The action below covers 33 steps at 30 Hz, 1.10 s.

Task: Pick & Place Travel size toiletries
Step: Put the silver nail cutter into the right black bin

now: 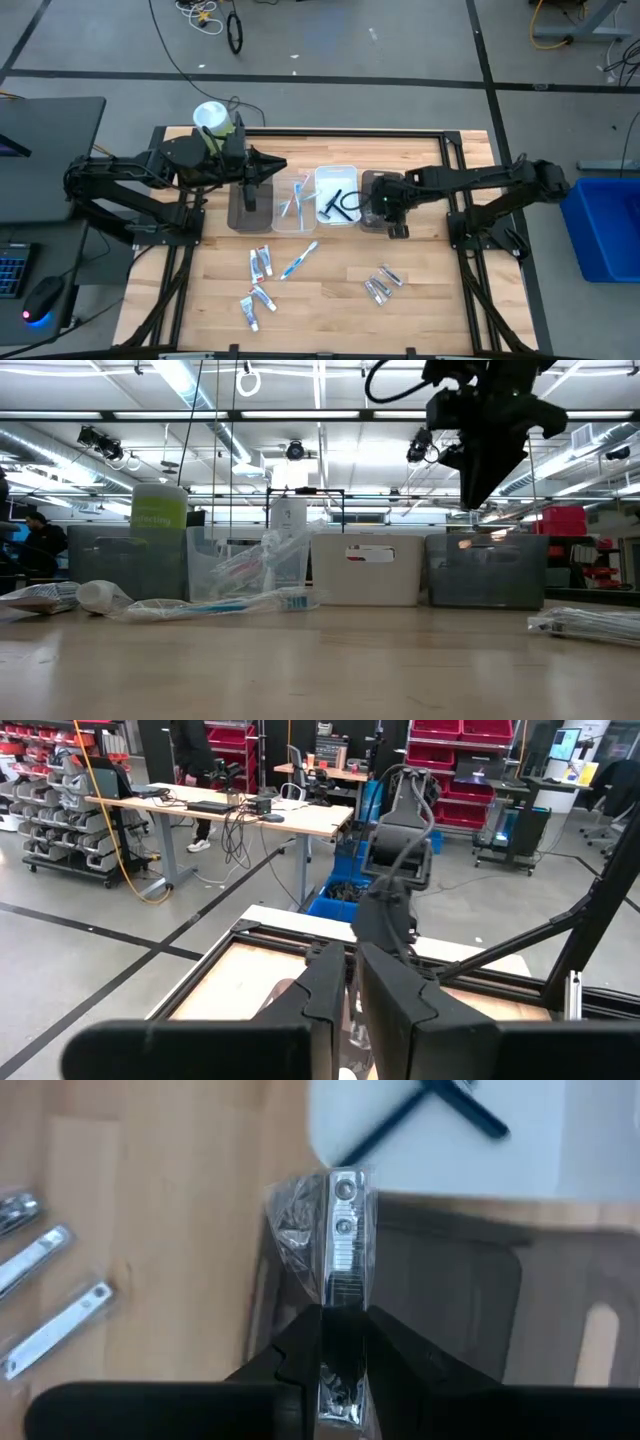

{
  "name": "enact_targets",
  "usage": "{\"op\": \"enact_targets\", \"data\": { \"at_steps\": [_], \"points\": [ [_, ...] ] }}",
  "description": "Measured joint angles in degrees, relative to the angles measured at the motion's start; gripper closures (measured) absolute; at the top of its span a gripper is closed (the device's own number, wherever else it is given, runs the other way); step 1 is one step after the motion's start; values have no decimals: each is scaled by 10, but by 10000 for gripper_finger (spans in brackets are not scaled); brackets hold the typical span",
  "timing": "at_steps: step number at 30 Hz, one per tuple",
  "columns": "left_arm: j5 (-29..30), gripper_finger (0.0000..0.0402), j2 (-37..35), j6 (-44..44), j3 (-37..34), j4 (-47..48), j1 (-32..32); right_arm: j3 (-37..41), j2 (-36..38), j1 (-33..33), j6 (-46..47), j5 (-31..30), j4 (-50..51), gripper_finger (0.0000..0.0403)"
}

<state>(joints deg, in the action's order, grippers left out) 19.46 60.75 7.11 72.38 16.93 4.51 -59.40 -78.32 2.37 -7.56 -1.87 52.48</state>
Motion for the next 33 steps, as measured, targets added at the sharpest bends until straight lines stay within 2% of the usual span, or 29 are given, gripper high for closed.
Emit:
{"op": "enact_targets", "data": {
  "at_steps": [9,19,28,33],
  "points": [
    [0,361,0,0,0,0,0,3,0,64,86,3,-14,331],
    [0,361,0,0,0,0,0,69,0,112,88,9,-46,331],
    [0,361,0,2,0,0,0,99,0,124,104,18,-86,327],
    [0,361,0,2,0,0,0,108,-1,127,103,55,-85,295]
  ]
}}
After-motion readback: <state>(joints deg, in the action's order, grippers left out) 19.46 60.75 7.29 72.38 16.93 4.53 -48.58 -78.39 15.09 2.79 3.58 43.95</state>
